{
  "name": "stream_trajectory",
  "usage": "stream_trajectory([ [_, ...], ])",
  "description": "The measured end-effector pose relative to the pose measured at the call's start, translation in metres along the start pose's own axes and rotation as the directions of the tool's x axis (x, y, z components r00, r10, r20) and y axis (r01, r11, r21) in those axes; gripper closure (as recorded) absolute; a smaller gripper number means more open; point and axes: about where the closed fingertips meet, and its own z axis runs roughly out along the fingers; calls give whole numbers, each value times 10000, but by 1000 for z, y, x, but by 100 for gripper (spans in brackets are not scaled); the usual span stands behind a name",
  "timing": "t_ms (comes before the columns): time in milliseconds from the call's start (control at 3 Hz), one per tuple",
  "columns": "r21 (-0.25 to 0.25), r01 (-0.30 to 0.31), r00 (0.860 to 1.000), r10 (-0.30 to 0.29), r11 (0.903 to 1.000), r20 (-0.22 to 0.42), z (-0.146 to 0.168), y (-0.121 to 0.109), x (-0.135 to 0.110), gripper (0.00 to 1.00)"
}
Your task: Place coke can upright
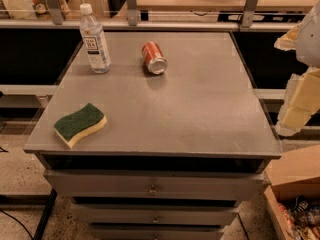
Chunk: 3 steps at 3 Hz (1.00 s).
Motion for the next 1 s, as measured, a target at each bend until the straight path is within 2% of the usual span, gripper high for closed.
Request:
stream_trajectory([
  [667,-20,1,9998,-1,10000,184,0,-6,-7,0],
  [1000,-351,79,9996,-69,9994,265,19,-29,-33,0],
])
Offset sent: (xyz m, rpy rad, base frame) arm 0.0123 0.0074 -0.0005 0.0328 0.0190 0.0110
